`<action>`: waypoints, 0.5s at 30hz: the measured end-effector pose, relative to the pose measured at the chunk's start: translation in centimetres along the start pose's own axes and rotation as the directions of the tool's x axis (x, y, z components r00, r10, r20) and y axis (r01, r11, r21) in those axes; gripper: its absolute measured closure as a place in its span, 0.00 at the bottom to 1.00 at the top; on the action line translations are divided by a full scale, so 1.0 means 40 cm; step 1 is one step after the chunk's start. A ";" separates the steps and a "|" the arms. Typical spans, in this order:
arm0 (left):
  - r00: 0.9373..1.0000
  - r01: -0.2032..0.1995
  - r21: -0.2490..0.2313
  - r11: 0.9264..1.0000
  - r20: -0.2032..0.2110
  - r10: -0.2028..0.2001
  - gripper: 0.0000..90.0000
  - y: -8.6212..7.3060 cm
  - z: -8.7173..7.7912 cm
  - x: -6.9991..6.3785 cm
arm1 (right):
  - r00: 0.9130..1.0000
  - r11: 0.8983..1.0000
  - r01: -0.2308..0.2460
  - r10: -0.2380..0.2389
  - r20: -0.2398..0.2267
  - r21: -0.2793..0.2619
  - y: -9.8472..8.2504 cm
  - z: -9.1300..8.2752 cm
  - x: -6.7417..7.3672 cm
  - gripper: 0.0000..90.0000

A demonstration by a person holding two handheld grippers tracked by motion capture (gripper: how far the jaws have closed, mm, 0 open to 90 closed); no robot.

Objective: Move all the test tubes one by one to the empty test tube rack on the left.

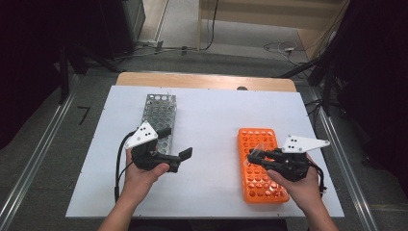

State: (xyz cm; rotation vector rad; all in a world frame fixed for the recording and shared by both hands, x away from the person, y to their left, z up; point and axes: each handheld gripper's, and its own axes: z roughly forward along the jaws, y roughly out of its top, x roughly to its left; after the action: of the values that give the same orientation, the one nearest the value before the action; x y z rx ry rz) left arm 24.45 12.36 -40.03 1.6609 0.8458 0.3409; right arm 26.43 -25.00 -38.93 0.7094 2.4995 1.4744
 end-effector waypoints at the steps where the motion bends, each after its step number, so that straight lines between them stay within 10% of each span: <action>1: 1.000 -0.001 0.001 1.000 0.006 0.001 0.02 0.002 0.005 -0.005 | 1.000 1.000 -0.001 0.001 -0.004 0.003 0.002 0.008 0.004 0.82; 15: 0.991 -0.034 0.020 0.999 0.131 0.031 0.17 -0.009 0.052 -0.079 | 0.998 0.996 0.016 -0.012 -0.055 0.083 0.005 0.098 0.081 0.83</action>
State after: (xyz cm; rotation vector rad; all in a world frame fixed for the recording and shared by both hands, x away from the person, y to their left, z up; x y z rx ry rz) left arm 23.45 8.68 -40.25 1.6997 0.7275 0.2430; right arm 25.04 -20.33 -40.41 0.6723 2.6148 1.4107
